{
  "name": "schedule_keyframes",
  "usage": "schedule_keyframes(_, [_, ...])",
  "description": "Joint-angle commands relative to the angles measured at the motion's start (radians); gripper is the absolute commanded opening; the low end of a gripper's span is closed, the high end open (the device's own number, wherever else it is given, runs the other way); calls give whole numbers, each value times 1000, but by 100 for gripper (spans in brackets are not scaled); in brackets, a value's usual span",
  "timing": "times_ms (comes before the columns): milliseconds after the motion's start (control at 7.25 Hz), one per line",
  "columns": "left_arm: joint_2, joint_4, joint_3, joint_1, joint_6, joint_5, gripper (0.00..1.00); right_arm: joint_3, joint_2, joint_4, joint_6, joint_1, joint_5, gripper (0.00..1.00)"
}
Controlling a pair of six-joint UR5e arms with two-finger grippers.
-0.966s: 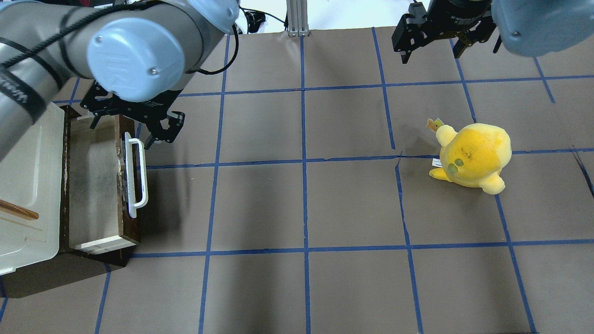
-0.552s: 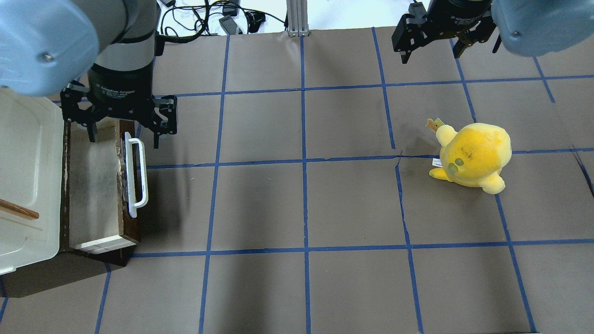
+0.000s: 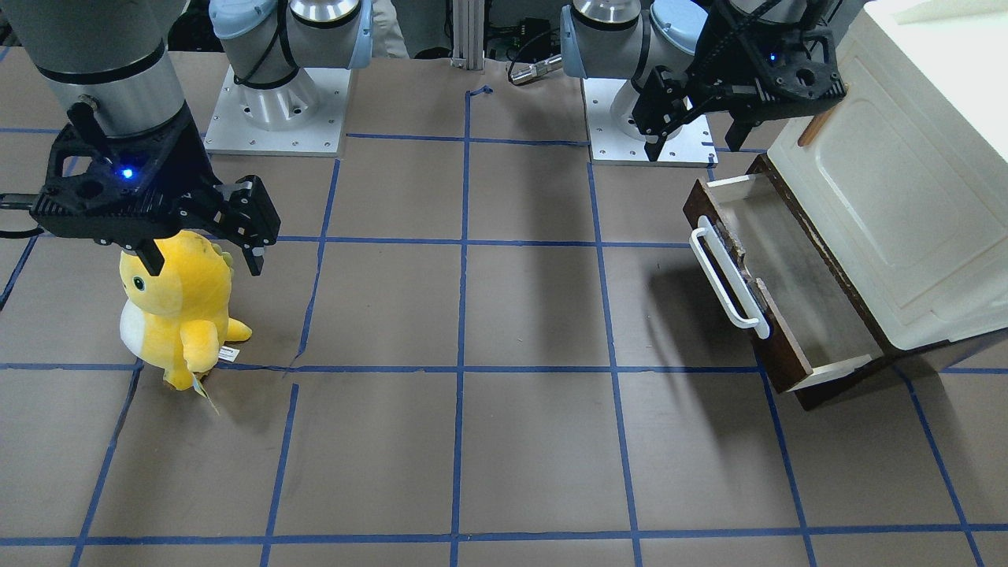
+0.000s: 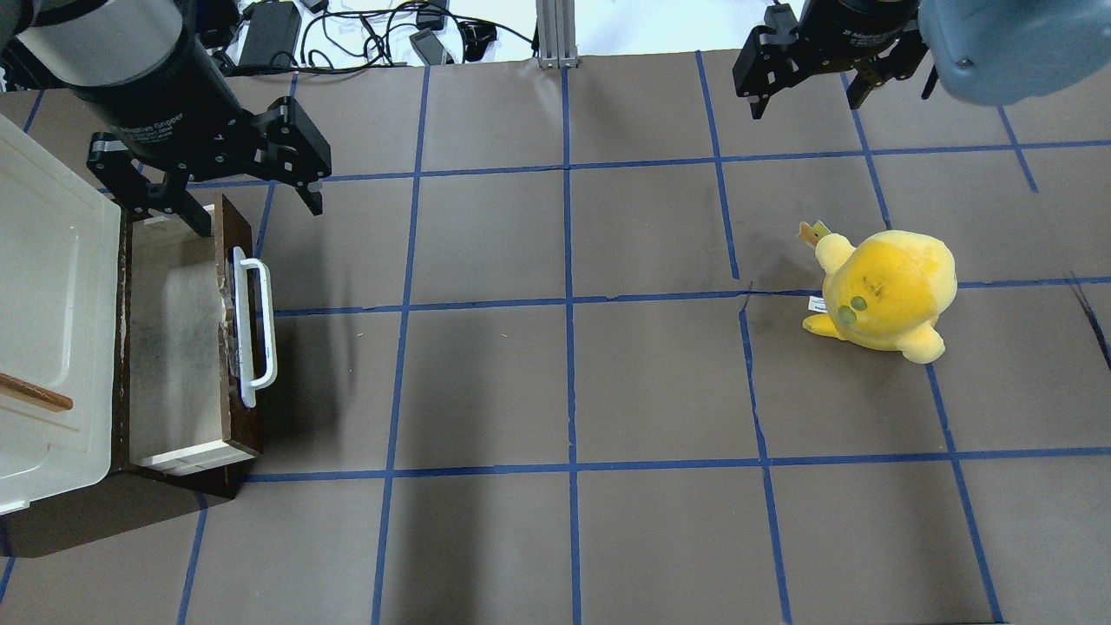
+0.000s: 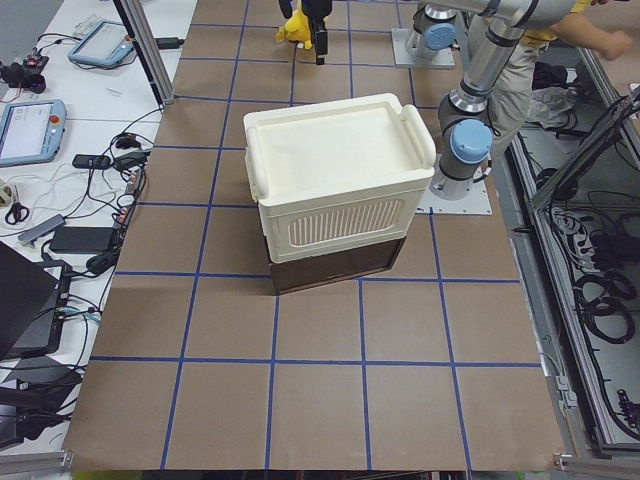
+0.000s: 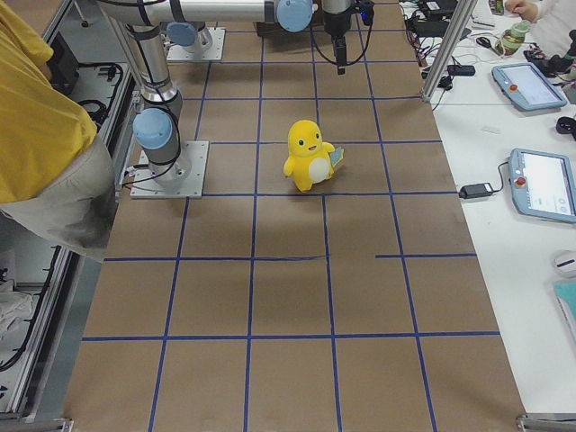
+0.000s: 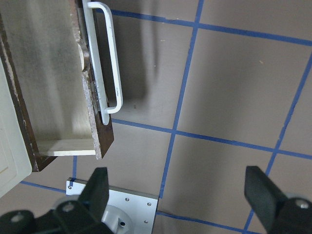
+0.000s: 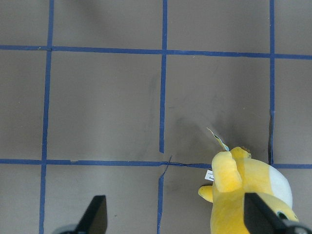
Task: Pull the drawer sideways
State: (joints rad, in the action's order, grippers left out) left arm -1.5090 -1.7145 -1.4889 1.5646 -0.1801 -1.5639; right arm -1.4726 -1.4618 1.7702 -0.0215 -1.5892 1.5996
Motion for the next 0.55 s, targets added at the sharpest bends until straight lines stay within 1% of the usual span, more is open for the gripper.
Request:
schedule_keyframes(0, [1, 52, -5, -35, 42, 54, 100, 0, 0, 0, 0, 0, 0, 100])
schedule_keyframes(414, [6, 53, -5, -43, 57, 51, 100, 0, 0, 0, 0, 0, 0, 100])
